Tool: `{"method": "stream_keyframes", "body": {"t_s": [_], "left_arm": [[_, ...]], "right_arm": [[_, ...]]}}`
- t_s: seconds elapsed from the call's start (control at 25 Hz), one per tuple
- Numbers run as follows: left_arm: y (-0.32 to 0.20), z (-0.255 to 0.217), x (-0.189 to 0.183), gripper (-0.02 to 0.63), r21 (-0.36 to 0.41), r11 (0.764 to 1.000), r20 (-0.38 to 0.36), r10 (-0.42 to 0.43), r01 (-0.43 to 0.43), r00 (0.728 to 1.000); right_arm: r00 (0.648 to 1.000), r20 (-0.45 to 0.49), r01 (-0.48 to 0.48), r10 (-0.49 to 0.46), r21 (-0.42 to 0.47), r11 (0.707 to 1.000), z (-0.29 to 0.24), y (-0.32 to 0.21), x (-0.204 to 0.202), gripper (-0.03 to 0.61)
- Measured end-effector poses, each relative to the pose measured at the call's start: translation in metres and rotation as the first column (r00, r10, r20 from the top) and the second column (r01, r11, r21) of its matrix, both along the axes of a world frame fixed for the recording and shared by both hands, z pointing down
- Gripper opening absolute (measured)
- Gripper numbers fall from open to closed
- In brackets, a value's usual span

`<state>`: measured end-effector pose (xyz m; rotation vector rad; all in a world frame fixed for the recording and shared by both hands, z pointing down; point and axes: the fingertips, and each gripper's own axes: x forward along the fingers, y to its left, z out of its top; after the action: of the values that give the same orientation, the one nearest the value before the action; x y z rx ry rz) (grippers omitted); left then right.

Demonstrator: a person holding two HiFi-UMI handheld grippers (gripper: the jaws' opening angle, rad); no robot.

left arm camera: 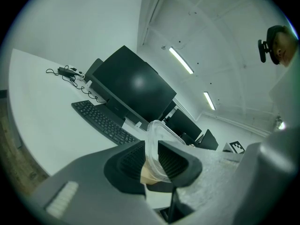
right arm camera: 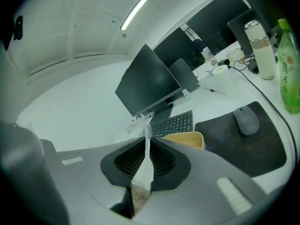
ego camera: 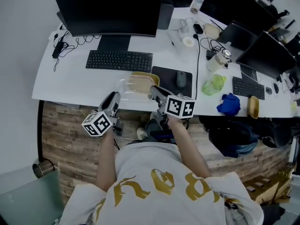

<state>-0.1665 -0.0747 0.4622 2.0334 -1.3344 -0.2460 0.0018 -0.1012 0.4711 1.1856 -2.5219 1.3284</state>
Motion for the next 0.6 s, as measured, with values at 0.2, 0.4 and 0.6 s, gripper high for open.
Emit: {"method": "stream_keyframes", "body": {"t_s": [0.2, 0.4, 0.6], "left_arm": [[-0.0004, 0.0011, 0.0002, 0.078, 0.001, 1.000, -0.002, 0.000, 0.000, 1.000], [-0.0005, 0.0010, 0.0015, 0.078, 0.001, 1.000, -0.005, 0.004, -0.004, 1.000], [-0.0020, 0.0027, 0.0010, 0.078, -0.001, 1.000, -0.004, 0.004, -0.004, 1.000]], "right_arm": [[1.000, 0.012, 0.003, -0.003, 0.005, 1.000, 0.0000, -0.0003, -0.0011, 0.052], [1.000, 0.012, -0.002, 0.002, 0.010, 1.000, -0.0003, -0.0010, -0.0005, 0.052], [1.000, 0.007, -0.006, 0.006, 0.001, 1.000, 0.0000, -0.0015, 0.0002, 0.052]]}}
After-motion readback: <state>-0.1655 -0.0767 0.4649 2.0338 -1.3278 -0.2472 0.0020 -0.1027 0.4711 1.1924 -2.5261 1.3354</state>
